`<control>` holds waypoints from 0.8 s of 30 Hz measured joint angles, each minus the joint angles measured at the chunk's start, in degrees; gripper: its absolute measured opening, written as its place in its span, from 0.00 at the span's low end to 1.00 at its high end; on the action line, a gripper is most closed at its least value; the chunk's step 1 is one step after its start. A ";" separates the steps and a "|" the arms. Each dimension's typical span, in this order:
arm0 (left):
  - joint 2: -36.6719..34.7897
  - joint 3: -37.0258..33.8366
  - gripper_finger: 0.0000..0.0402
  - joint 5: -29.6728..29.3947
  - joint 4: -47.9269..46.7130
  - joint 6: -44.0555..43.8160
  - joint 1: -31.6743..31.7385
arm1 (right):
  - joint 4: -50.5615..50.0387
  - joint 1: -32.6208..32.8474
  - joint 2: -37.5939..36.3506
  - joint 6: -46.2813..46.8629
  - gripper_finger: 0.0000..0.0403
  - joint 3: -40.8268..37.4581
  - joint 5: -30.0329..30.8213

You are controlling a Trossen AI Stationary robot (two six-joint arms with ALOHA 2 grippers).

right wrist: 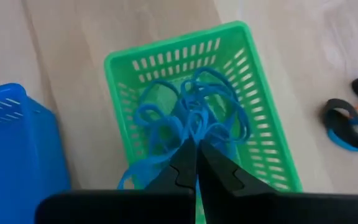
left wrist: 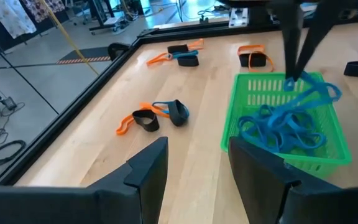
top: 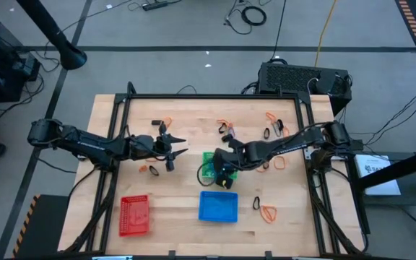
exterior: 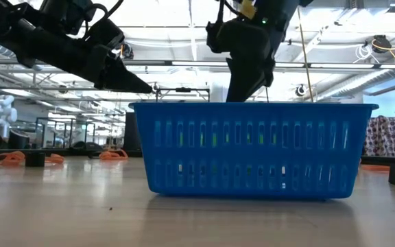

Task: Sort rubber bands into baskets
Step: Put the blue rubberband into the green bin

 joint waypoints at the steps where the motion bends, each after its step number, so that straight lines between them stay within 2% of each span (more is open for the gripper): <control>1: 0.00 0.00 0.44 0.00 0.01 -0.02 0.00 | 0.02 0.41 0.00 0.06 0.00 0.00 0.85; 11: 0.00 0.00 0.44 0.00 0.03 -0.26 0.00 | 0.56 -1.26 0.00 -1.30 0.00 0.02 2.40; 17: 0.00 0.00 0.44 -0.02 -0.38 -0.17 -0.02 | 0.58 -1.17 0.01 -2.93 0.00 0.00 -3.48; 24: -0.01 0.00 0.44 -0.04 -0.35 -0.15 -0.01 | 5.66 -0.88 2.76 -2.97 0.00 0.00 -3.70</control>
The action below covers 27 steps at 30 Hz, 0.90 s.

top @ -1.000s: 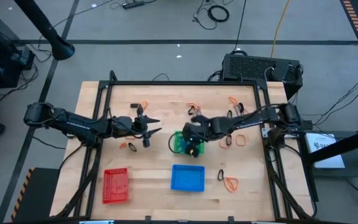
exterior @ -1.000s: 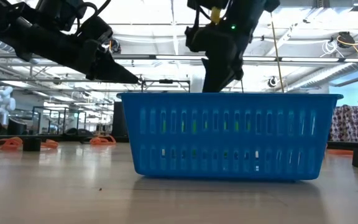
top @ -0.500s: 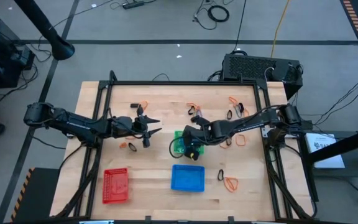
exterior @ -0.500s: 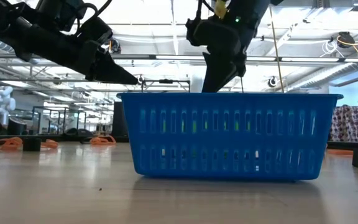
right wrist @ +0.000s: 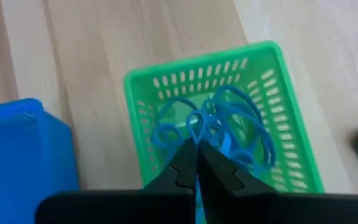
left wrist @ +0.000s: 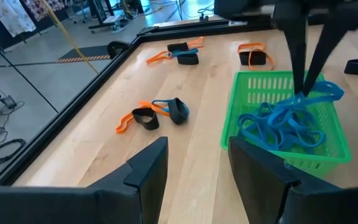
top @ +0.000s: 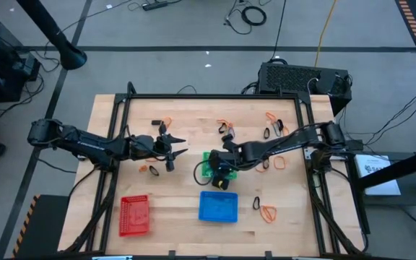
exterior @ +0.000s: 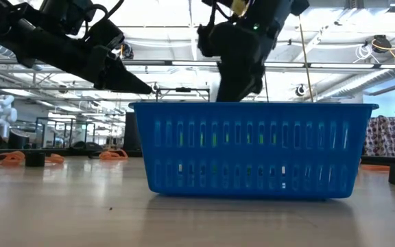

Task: Sort rubber bands into baskets
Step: Put the blue rubberband into the green bin

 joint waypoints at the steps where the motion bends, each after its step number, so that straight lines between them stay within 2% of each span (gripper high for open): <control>1: -0.01 0.00 0.44 0.00 0.04 0.01 0.01 | -0.05 0.00 0.55 0.00 0.00 0.00 0.03; 7: -0.01 0.00 0.44 -0.02 -0.28 0.17 -0.01 | -4.07 -0.07 2.34 0.24 0.00 0.00 0.14; 13: -0.01 0.00 0.44 -0.02 -0.40 0.19 -0.01 | -13.48 -0.35 2.36 1.72 0.00 0.00 0.53; 18: -0.01 0.00 0.44 -0.02 -0.42 0.19 -0.01 | -19.80 -0.69 2.36 3.68 0.00 0.00 7.31; 21: -0.01 0.00 0.44 -0.02 -0.42 0.17 0.00 | -20.01 -1.23 2.32 4.30 0.00 0.00 11.56; 27: -0.01 0.00 0.44 -0.02 -0.44 0.15 0.01 | -15.44 -2.28 2.20 1.23 0.00 0.00 11.03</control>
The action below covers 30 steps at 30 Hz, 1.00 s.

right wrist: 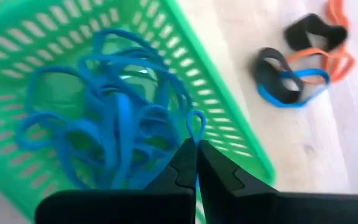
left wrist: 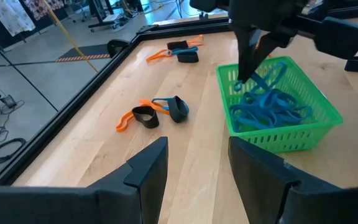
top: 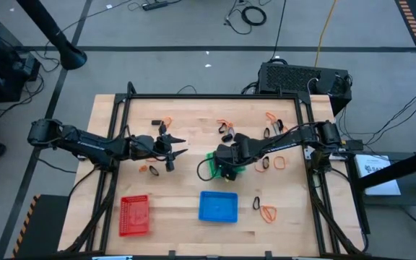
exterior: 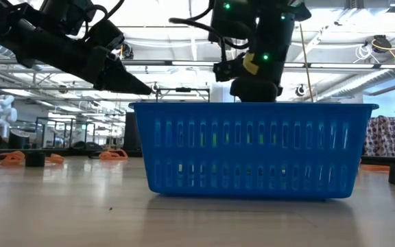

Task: Sort rubber bands into baskets
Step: Put the blue rubberband into the green bin

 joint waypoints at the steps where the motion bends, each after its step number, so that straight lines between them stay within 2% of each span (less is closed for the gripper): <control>1: 0.00 0.00 0.44 0.00 -0.02 0.00 -0.02 | 0.51 -0.12 0.00 -0.18 0.00 0.00 -1.16; 4: 0.00 0.00 0.44 0.00 -0.04 0.00 0.00 | 0.99 -0.60 0.00 0.10 0.00 0.00 -3.87; 12: 0.00 0.00 0.44 0.00 -0.17 -0.15 -0.01 | 2.06 -0.76 -0.02 1.57 0.01 0.00 -4.02; 21: 0.00 0.00 0.44 0.00 -0.17 -0.22 0.00 | 2.54 -0.89 -0.11 -0.29 0.18 0.10 -4.17; 24: 0.00 0.00 0.44 0.00 -0.20 -0.22 0.00 | -2.12 -0.89 -0.11 -1.50 0.23 2.58 -5.13; 30: 0.00 0.02 0.44 0.00 -0.57 -0.38 0.00 | -12.36 -0.02 -0.50 2.38 0.25 7.19 -1.73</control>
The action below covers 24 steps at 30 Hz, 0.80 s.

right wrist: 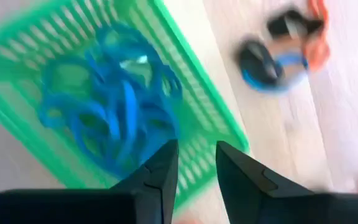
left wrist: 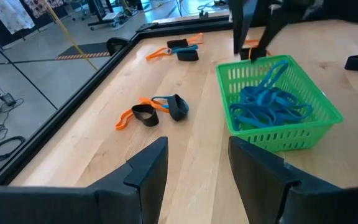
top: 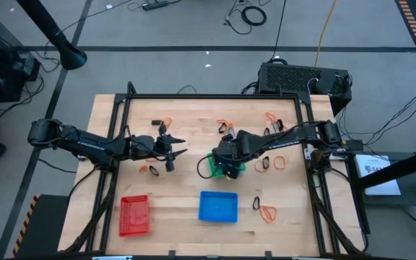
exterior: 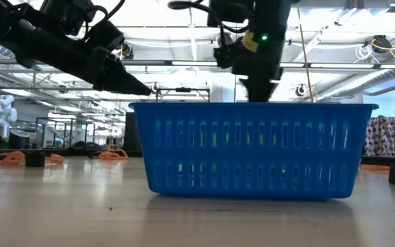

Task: Sort rubber bands into baskets
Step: Put the blue rubberband into the green bin

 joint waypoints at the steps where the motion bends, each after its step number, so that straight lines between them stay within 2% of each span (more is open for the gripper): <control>1: 0.00 0.00 0.44 0.00 -0.34 -0.01 0.00 | -2.00 0.20 -0.11 1.45 0.24 0.00 -0.21; 5: 0.00 0.00 0.44 0.00 -1.36 -0.03 0.00 | -12.53 1.23 -0.11 9.53 0.22 -0.02 2.24; 9: 0.00 0.00 0.44 0.00 -1.85 -0.49 0.00 | -16.76 1.62 -0.11 15.57 0.19 -0.32 4.11; 12: 0.00 0.00 0.44 0.00 -1.83 -1.52 0.00 | -15.92 1.80 -0.11 16.82 0.17 -2.60 3.17; 17: 0.00 0.00 0.44 0.00 -1.83 -1.52 -0.02 | -13.49 1.81 -0.09 17.78 0.10 -7.71 -2.10; 21: 0.00 0.00 0.44 0.00 -1.77 -1.52 0.00 | -8.97 1.96 -0.07 16.97 0.02 -8.39 -3.63; 24: 0.00 0.00 0.44 0.02 -1.77 -1.55 -0.02 | -6.14 2.28 -0.07 16.58 0.01 -8.37 -6.43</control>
